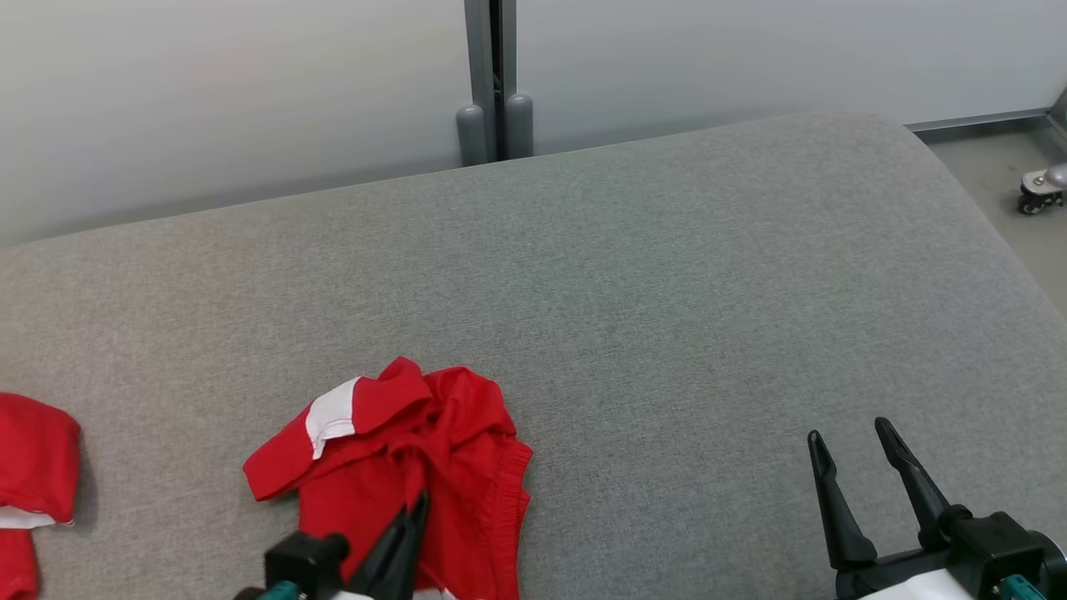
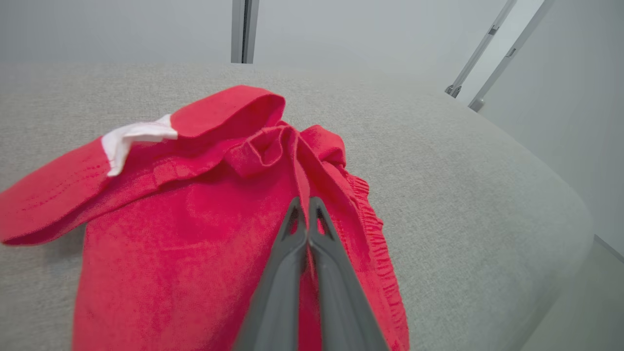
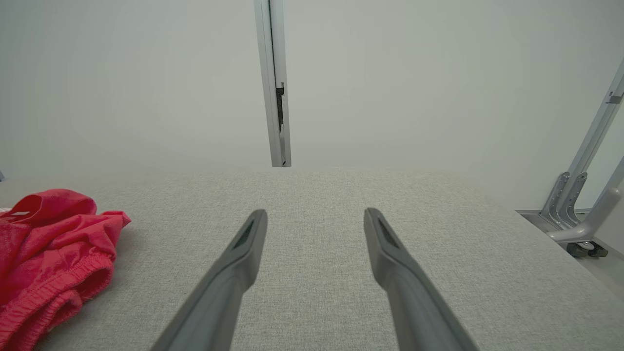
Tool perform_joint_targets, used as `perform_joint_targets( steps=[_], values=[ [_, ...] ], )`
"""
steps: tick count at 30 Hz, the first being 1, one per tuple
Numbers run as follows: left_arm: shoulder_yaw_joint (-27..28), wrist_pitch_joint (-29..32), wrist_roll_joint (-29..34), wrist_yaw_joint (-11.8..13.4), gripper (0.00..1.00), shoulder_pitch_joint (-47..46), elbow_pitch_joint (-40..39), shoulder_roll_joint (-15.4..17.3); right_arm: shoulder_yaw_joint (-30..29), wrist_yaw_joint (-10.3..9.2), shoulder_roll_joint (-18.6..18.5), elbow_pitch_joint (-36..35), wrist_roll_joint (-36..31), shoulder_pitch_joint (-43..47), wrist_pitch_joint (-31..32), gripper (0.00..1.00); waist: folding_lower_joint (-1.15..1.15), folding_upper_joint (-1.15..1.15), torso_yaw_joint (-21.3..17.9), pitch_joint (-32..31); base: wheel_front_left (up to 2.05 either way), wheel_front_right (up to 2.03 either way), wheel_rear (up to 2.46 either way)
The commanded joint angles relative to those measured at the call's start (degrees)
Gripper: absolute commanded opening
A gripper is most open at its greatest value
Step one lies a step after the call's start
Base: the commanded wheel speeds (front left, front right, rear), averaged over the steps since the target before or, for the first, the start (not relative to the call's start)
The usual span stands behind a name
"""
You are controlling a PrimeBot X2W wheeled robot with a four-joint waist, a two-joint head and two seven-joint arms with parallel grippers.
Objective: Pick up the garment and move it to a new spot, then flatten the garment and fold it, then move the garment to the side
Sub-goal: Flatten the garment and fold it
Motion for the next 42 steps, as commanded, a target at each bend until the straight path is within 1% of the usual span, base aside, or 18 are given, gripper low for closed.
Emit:
perform_joint_targets(
  steps=[1,4,6,11,13,19,21,22,24,27,29,33,38,42],
  values=[
    [0.43,-0.03,-1.11,-0.19,0.0,-0.83,-0.97,-0.08,-0.06,-0.02,-0.37,-0.11,0.39,-0.29,0.11,1.0,0.0,0.0,-0.28,0.03,0.0,0.0,0.0],
    [1.94,-0.08,-4.1,0.4,0.0,-1.81,-6.28,-0.46,0.24,-0.02,-0.38,0.08,0.94,-0.35,0.1,1.0,0.0,0.0,-1.24,0.01,0.0,0.0,0.0],
    [3.46,-0.22,-5.57,1.33,0.0,-3.01,-9.89,-0.54,0.27,-0.02,-0.37,0.13,1.24,-0.23,0.11,1.0,0.0,0.0,-1.8,-0.02,0.0,0.0,0.0],
    [8.7,1.02,-10.74,3.1,0.0,-7.51,-18.57,-0.49,-0.2,-0.02,-0.37,0.14,1.45,0.33,0.11,1.0,0.0,0.0,-2.59,-0.05,0.0,0.0,0.0],
    [11.41,1.92,-12.03,3.73,0.0,-9.88,-21.27,0.62,-0.34,-0.02,-0.36,0.17,1.51,0.46,0.11,1.0,0.0,0.0,-2.64,-0.13,0.0,0.0,0.0],
    [18.12,5.26,-16.57,4.49,0.0,-16.14,-26.6,3.93,-0.47,-0.02,-0.37,0.28,1.64,-0.13,0.11,1.0,0.0,0.0,-2.7,-0.29,0.0,0.0,0.0],
    [19.72,6.46,-17.33,4.46,0.0,-17.91,-27.56,5.62,-0.19,-0.02,-0.36,0.29,1.81,-0.45,0.11,1.0,0.0,0.0,-2.64,-0.19,0.0,0.0,0.0],
    [20.45,7.72,-18.82,4.21,0.0,-19.73,-28.1,6.34,0.01,-0.02,-0.36,0.35,1.91,-0.62,0.11,1.0,0.0,0.0,-2.54,-0.08,0.0,0.0,0.0],
    [21.02,8.97,-19.44,3.8,0.0,-21.53,-28.1,7.59,0.22,-0.02,-0.38,0.42,1.87,-0.8,0.11,1.0,0.0,0.0,-2.57,0.01,0.0,0.0,0.0],
    [20.69,10.46,-21.12,3.2,0.0,-23.37,-27.44,8.07,0.52,-0.02,-0.36,0.46,1.96,-0.99,0.11,1.0,0.0,0.0,-2.71,0.1,0.0,0.0,0.0],
    [19.95,12.36,-22.54,2.37,0.0,-25.1,-26.52,8.95,0.93,-0.02,-0.37,0.55,2.04,-1.22,0.11,1.0,0.0,0.0,-3.08,0.32,0.0,0.0,0.0],
    [17.35,16.3,-27.09,0.81,0.0,-27.98,-23.96,8.29,2.32,-0.02,-0.38,0.58,2.34,-1.78,0.11,1.0,0.0,0.0,-4.19,1.61,0.0,0.0,0.0],
    [12.39,20.01,-31.66,-1.29,0.0,-29.86,-21.2,6.13,4.3,-0.02,-0.39,0.67,3.14,-2.78,0.11,1.0,0.0,0.0,-7.0,3.4,0.0,0.0,0.0],
    [8.69,22.29,-34.69,-2.23,0.0,-30.67,-20.56,4.06,4.89,-0.02,-0.37,0.55,3.26,-3.51,0.11,1.0,0.0,0.0,-9.83,4.89,0.0,0.0,0.0]
  ],
)
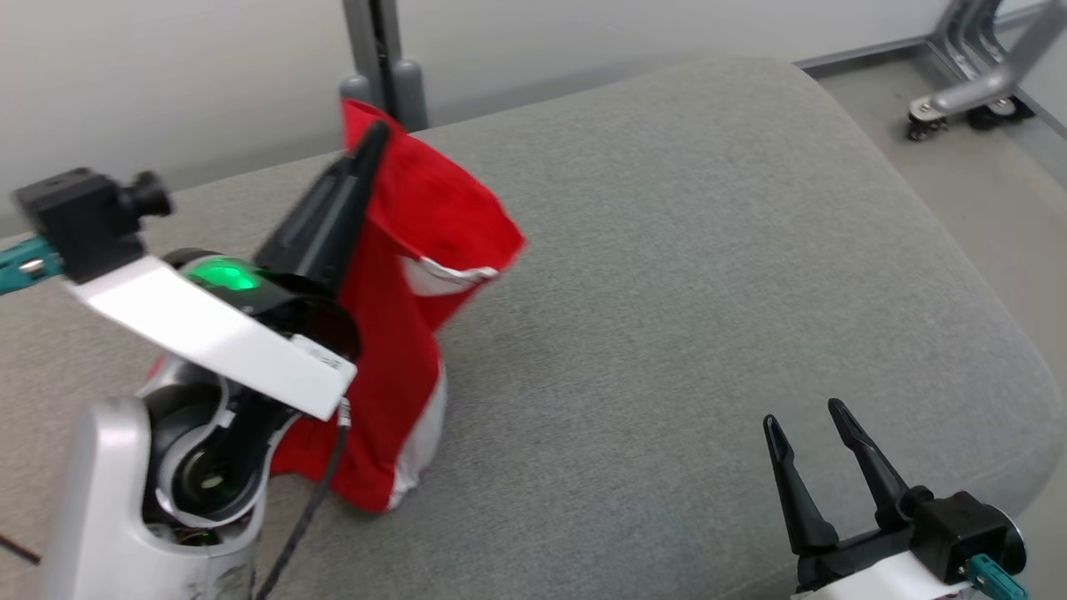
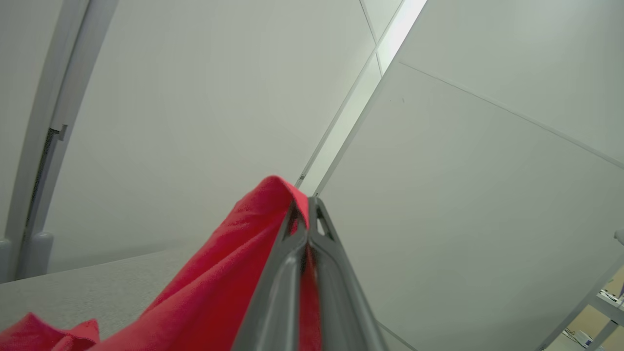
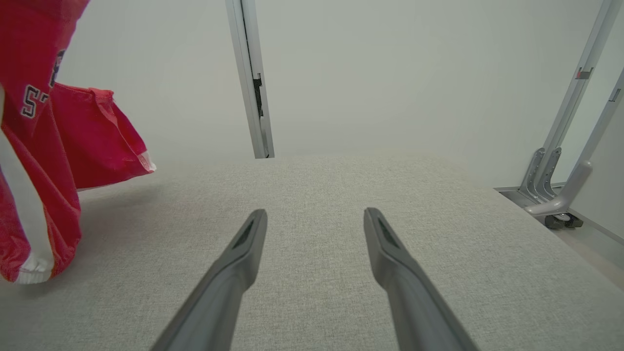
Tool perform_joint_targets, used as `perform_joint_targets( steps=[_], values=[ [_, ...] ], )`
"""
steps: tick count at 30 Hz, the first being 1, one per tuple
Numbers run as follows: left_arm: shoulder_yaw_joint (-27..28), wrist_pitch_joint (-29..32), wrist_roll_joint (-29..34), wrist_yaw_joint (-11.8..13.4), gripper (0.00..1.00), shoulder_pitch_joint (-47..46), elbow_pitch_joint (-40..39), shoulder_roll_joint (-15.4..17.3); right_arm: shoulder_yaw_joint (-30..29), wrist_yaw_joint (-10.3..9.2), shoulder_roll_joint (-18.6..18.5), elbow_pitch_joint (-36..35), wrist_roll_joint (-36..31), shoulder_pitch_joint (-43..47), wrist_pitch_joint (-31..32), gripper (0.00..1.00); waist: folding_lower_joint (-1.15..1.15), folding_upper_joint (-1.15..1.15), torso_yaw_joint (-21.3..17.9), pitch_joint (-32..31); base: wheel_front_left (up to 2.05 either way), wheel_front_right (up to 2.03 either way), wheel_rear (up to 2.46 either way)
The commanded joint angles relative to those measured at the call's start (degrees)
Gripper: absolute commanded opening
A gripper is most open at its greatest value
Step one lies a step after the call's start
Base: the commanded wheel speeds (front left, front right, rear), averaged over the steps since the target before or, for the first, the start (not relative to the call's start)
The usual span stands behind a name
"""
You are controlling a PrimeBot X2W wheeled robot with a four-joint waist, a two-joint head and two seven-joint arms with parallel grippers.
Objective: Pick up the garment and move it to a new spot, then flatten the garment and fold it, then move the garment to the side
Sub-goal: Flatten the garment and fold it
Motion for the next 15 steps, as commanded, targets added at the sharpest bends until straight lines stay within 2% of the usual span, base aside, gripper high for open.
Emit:
perform_joint_targets(
  steps=[1,9,15],
  values=[
    [-0.9,0.72,-0.99,-0.48,0.0,-1.25,0.18,-0.39,-0.14,-0.02,-0.38,-0.03,0.4,-0.78,0.11,1.0,0.0,0.0,-2.19,1.46,0.0,0.0,0.0],
    [-9.71,5.13,-4.72,-0.68,0.0,-4.35,7.4,-3.72,0.76,-0.02,-0.38,-0.44,1.76,-1.24,0.11,1.0,0.0,0.0,-7.82,4.39,0.0,0.0,0.0],
    [-19.71,2.16,-4.04,0.48,0.0,-7.71,20.2,-5.16,1.77,-0.02,-0.38,-0.83,3.02,-1.73,0.1,1.0,0.0,0.0,-10.73,6.16,0.0,0.0,0.0]
  ],
)
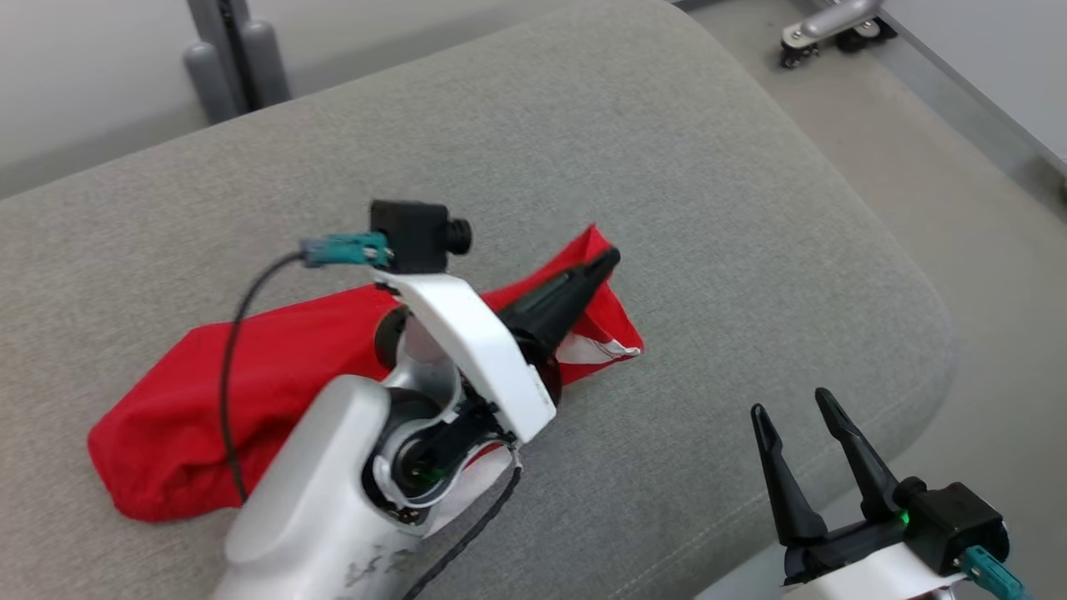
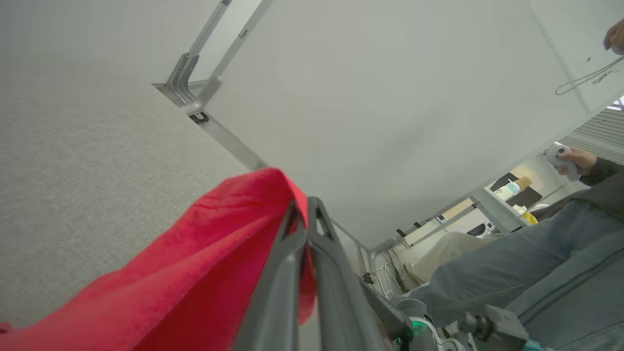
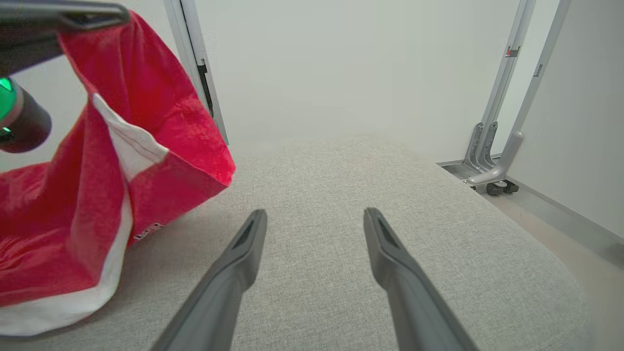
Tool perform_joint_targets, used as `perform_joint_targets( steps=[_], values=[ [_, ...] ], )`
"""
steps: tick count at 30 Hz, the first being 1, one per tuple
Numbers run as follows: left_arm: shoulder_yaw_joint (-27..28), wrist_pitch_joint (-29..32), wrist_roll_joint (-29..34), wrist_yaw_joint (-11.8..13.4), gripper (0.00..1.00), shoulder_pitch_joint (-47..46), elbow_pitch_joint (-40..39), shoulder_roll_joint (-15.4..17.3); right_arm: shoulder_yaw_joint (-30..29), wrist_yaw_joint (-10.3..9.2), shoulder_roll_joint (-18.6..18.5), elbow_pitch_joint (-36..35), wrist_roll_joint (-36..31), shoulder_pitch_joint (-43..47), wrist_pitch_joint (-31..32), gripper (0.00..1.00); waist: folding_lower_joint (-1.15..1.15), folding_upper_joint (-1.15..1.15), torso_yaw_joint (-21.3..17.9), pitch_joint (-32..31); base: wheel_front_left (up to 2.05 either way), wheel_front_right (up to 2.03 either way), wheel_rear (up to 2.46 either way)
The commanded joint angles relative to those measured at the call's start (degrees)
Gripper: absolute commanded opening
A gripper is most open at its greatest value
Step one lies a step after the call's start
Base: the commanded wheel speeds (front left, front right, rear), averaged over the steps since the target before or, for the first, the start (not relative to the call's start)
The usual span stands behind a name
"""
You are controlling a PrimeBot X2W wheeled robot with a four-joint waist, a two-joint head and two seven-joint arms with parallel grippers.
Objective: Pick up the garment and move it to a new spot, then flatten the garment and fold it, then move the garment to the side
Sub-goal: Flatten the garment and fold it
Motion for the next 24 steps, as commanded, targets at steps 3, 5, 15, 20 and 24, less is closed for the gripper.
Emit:
perform_joint_targets(
  steps=[3,5,15,20,24],
  values=[
    [-4.17,-6.36,2.1,1.6,1.0,-3.37,7.98,0.12,0.56,-0.02,-0.4,-0.25,0.86,-1.08,0.1,1.0,0.0,0.0,-2.29,1.5,0.0,0.0,0.0],
    [-6.29,-10.59,2.51,2.18,1.0,-4.75,12.13,0.16,0.16,-0.02,-0.38,-0.61,1.21,-1.13,0.09,1.0,0.0,0.0,-2.44,1.81,0.0,0.0,0.0],
    [-10.81,-20.61,7.1,0.23,1.0,-5.28,16.36,1.73,-1.68,-0.02,-0.38,-0.47,0.57,0.57,0.09,1.0,0.0,0.0,-0.62,0.82,0.0,0.0,0.0],
    [-9.65,-25.49,8.3,0.62,1.0,0.0,10.65,4.89,-2.73,-0.02,-0.39,-0.31,-0.91,1.19,0.09,1.0,0.0,0.0,2.36,-1.52,0.0,0.0,0.0],
    [-8.3,-29.43,8.1,2.41,1.0,7.58,4.19,7.35,-4.35,-0.02,-0.42,-0.32,-2.54,1.81,0.1,1.0,0.0,0.0,5.2,-4.23,0.0,0.0,0.0]
  ],
)
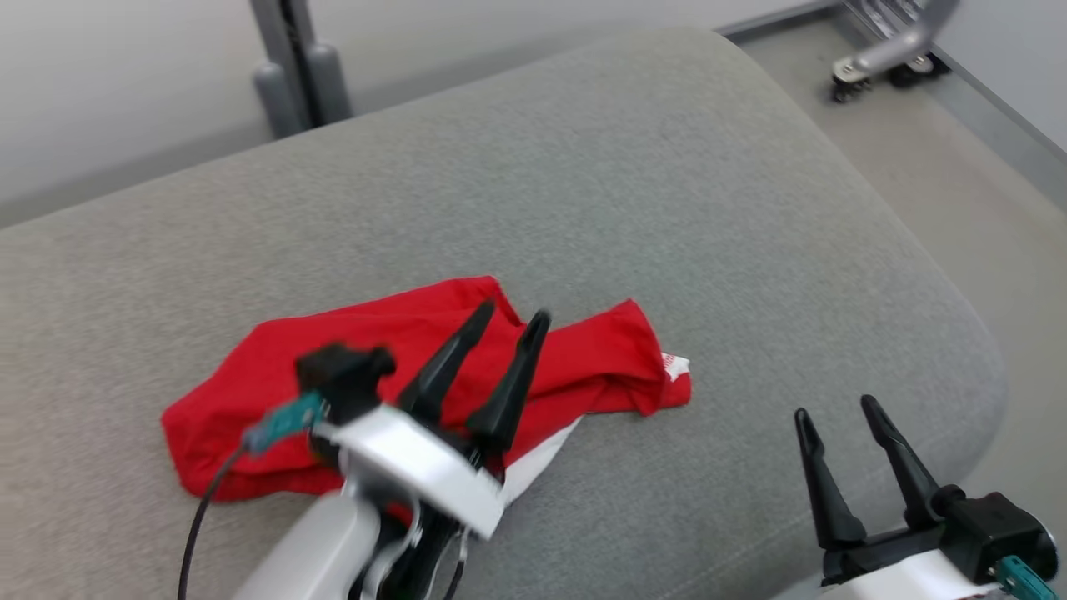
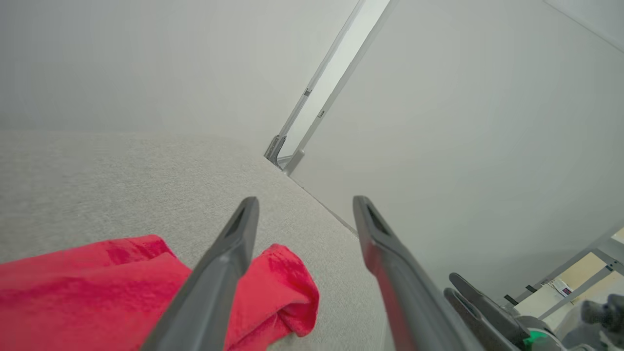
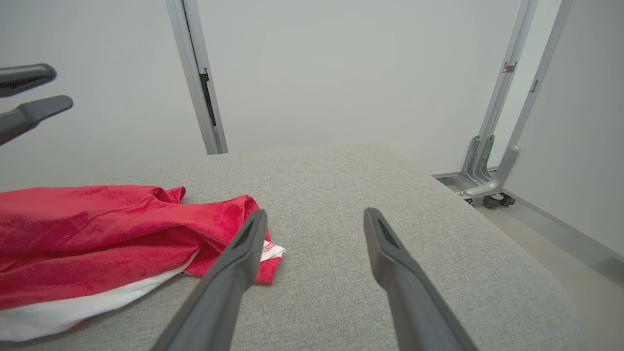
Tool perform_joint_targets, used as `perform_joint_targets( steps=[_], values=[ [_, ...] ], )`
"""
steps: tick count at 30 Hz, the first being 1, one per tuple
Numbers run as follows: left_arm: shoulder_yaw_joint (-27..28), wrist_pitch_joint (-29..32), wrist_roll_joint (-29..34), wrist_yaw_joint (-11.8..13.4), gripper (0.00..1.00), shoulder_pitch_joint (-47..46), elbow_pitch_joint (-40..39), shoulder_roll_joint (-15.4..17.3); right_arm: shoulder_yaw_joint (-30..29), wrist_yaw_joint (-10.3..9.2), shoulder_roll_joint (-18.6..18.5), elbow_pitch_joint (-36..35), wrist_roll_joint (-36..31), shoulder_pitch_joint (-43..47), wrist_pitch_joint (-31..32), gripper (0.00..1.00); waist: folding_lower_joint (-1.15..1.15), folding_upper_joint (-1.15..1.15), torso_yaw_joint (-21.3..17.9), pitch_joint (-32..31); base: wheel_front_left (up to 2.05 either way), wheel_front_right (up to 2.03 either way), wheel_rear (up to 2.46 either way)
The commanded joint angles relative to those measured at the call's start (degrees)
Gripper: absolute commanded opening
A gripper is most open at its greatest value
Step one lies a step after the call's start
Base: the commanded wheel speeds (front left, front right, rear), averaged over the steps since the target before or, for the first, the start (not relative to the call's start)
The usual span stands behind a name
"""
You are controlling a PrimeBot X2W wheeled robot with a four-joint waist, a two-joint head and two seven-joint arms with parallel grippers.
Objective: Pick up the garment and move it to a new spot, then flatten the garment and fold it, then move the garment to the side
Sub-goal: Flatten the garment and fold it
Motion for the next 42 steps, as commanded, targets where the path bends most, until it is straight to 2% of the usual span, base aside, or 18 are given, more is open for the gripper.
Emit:
perform_joint_targets(
  steps=[1,8,15,17,22,28,35,42],
  values=[
    [0.38,-0.66,-0.11,0.62,1.0,1.78,-0.7,0.5,-0.5,-0.02,-0.42,-0.12,-0.41,0.64,0.11,1.0,0.0,0.0,2.36,-2.12,0.0,0.0,0.0],
    [1.15,-6.85,3.18,5.25,1.0,14.59,-5.91,4.45,-2.49,-0.02,-0.4,-0.25,-2.68,2.52,0.11,1.0,0.0,0.0,8.27,-4.92,0.0,0.0,0.0],
    [5.46,-10.01,10.87,8.5,1.0,22.32,-4.91,4.69,-3.27,-0.02,-0.42,0.04,-3.63,3.36,0.11,1.0,0.0,0.0,12.27,-6.76,0.0,0.0,0.0],
    [7.95,-10.06,13.88,8.71,1.0,24.23,-5.84,3.64,-3.57,-0.02,-0.41,0.02,-3.72,3.63,0.11,1.0,0.0,0.0,13.34,-7.37,0.0,0.0,0.0],
    [14.53,-10.02,20.58,7.04,1.0,29.52,-7.23,1.49,-4.36,-0.02,-0.42,-0.17,-4.13,4.8,0.11,1.0,0.0,0.0,15.81,-8.69,0.0,0.0,0.0],
    [21.11,-10.04,25.44,3.59,1.0,33.73,-6.33,-0.69,-4.62,-0.02,-0.41,-0.38,-4.47,5.32,0.11,1.0,0.0,0.0,17.71,-9.3,0.0,0.0,0.0],
    [23.42,-10.04,28.36,-0.94,1.0,32.67,-4.45,-3.95,-3.63,-0.02,-0.4,-0.33,-4.35,4.56,0.11,1.0,0.0,0.0,17.59,-8.91,0.0,0.0,0.0],
    [24.52,-10.04,30.36,-2.69,1.0,31.98,-4.04,-6.07,-3.64,-0.02,-0.4,-0.62,-4.42,4.92,0.11,1.0,0.0,0.0,15.88,-8.14,0.0,0.0,0.0]
  ],
)
